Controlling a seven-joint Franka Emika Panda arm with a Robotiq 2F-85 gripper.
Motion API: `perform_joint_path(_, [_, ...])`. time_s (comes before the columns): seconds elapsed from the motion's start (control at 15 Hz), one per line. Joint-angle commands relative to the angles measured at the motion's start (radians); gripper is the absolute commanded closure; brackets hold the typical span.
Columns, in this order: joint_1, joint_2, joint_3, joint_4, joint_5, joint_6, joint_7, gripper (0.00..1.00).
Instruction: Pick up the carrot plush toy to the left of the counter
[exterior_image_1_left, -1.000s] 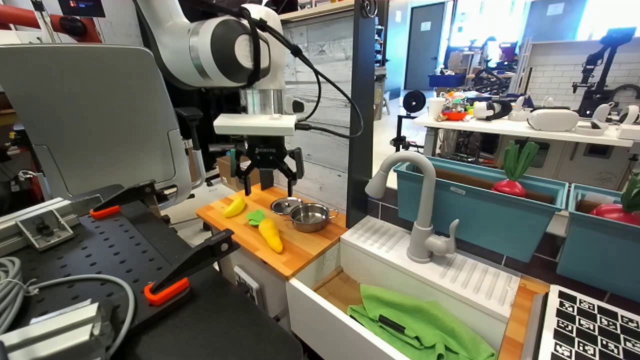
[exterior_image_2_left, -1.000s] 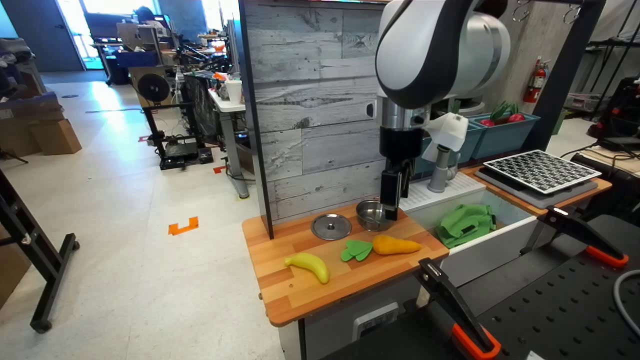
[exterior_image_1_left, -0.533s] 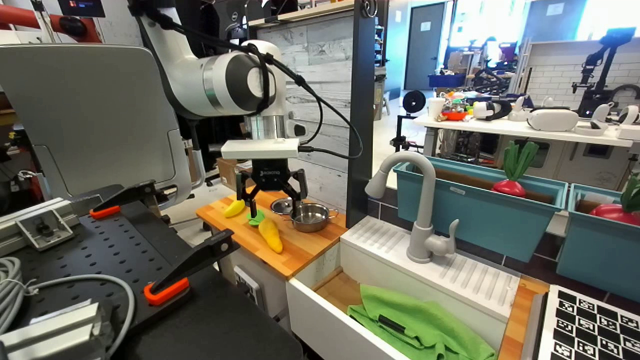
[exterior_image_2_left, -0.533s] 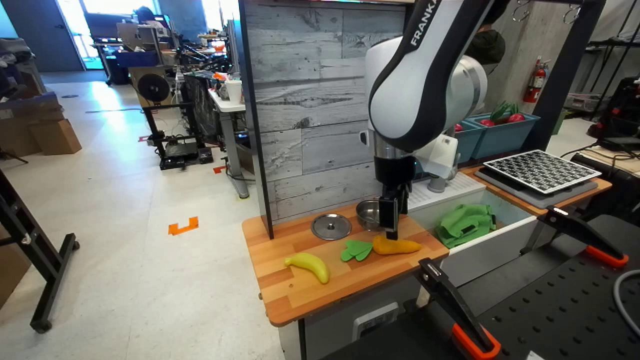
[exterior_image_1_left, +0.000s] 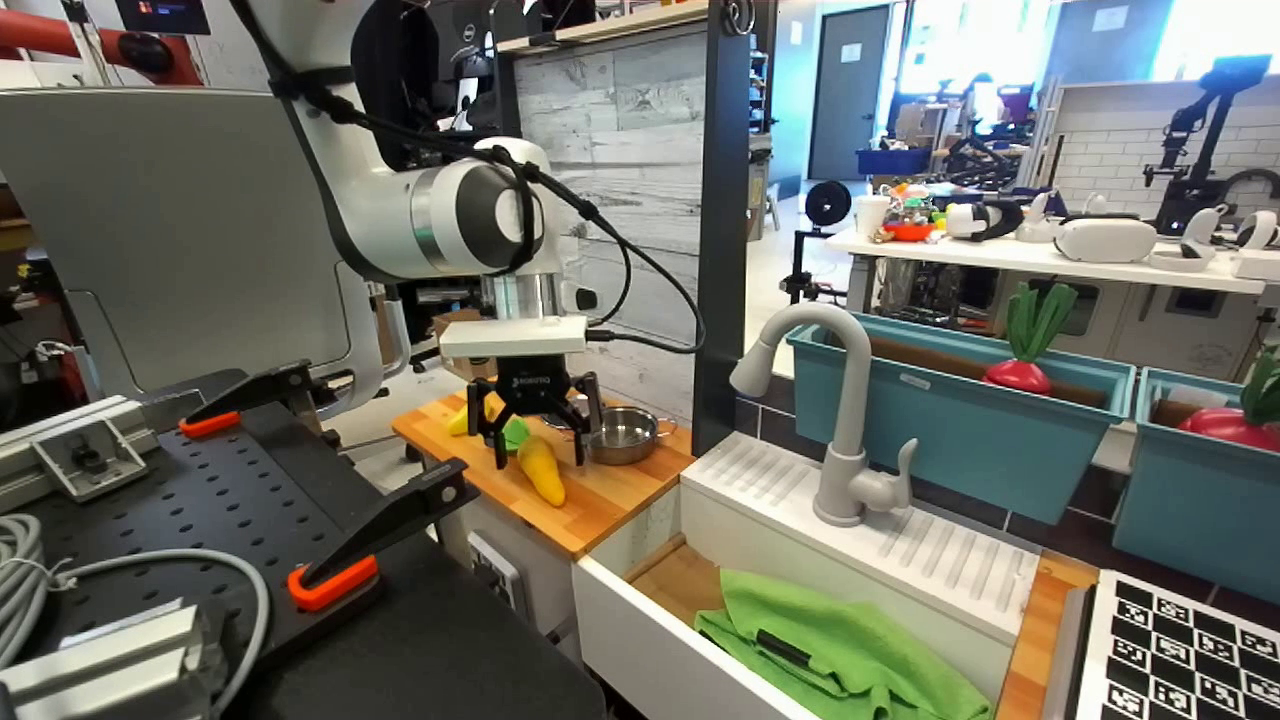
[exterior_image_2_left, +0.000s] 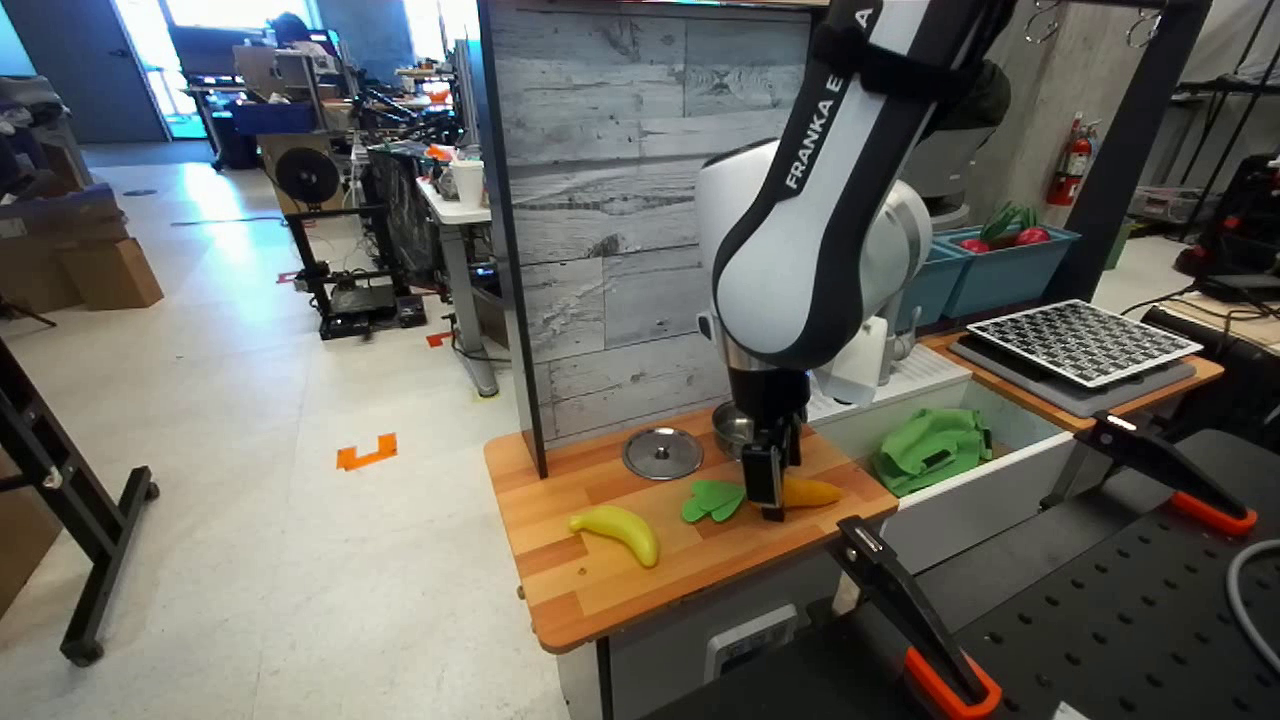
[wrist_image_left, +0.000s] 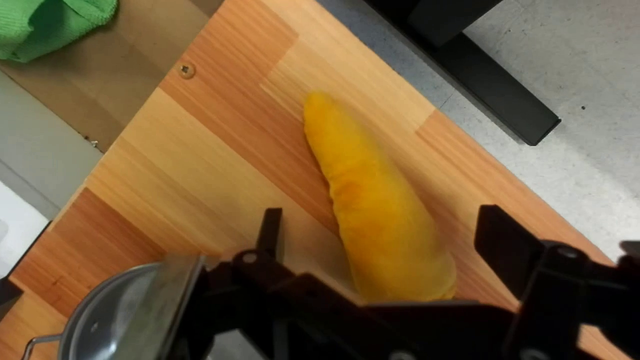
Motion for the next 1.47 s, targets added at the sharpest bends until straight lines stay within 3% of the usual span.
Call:
perform_joint_path(0.0, [0.01,0.039,-0.01,0.052,-0.032,-0.023,0.011,0.31])
perform_joint_path(0.13, [0.007,0.045,-0.008,0.059,-0.03,-0.023,0.01,0.4])
perform_joint_path(0.67, [0.005,0.039,-0.009,0.073,-0.033,-0.033,0.008,0.98])
perform_joint_path(1.0, [0.024,0.012,-0.021,0.038,-0.056,-0.015,0.021,0.97])
perform_joint_path(1.4, [0.028,-0.096,-0.017,-0.082,-0.082,0.035,0.04,0.97])
